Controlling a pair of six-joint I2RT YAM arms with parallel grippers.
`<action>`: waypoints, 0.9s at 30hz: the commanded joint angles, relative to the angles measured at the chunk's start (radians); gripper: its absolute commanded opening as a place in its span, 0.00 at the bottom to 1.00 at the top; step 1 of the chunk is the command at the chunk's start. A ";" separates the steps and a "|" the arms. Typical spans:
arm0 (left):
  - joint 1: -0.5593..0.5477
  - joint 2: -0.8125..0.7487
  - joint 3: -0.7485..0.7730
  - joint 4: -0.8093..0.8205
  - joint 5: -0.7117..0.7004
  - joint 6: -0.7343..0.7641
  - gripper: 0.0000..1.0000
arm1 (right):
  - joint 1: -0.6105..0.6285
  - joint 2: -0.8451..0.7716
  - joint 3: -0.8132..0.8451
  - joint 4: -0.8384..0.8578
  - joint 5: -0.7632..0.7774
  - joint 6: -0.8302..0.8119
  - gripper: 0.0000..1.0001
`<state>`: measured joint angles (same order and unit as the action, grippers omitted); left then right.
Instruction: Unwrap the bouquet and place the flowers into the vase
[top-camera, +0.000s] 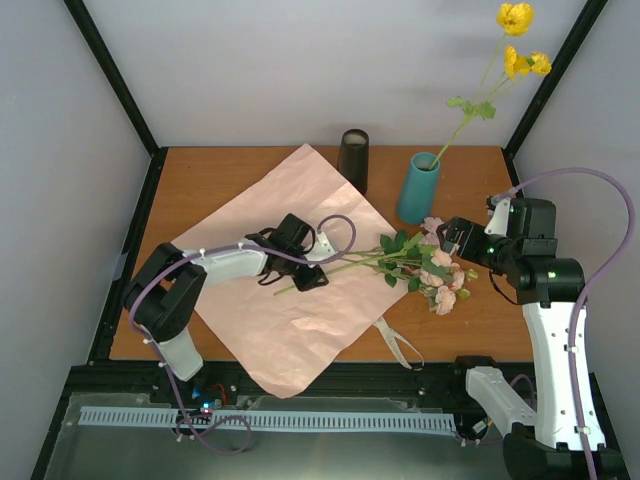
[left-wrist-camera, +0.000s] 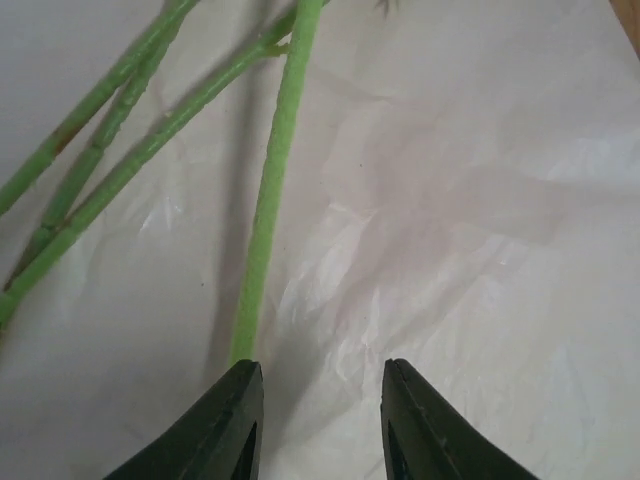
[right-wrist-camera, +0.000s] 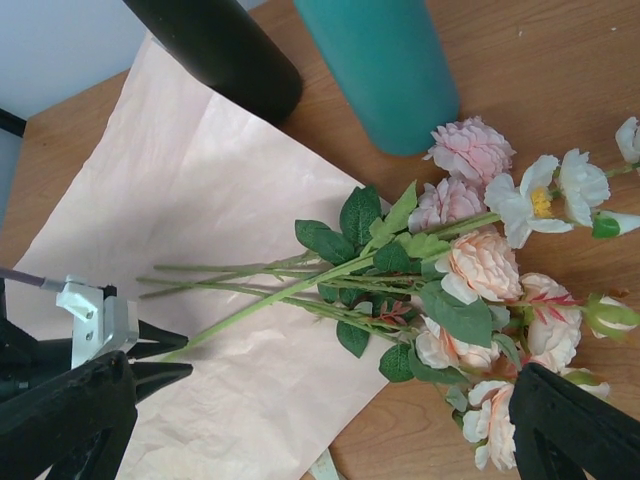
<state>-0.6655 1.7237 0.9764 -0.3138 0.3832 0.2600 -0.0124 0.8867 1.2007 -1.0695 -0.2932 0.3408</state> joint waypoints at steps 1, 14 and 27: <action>-0.012 0.002 0.018 0.004 0.007 -0.005 0.37 | 0.003 -0.012 -0.019 0.017 -0.016 0.009 1.00; -0.028 0.221 0.261 0.002 -0.027 -0.002 0.43 | 0.003 -0.027 -0.005 -0.019 -0.007 -0.012 1.00; -0.078 0.236 0.253 0.035 -0.052 -0.045 0.40 | 0.003 -0.033 -0.010 -0.023 -0.009 -0.008 1.00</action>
<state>-0.7383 1.9869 1.2263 -0.3103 0.3443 0.2337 -0.0124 0.8680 1.1893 -1.0771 -0.3027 0.3378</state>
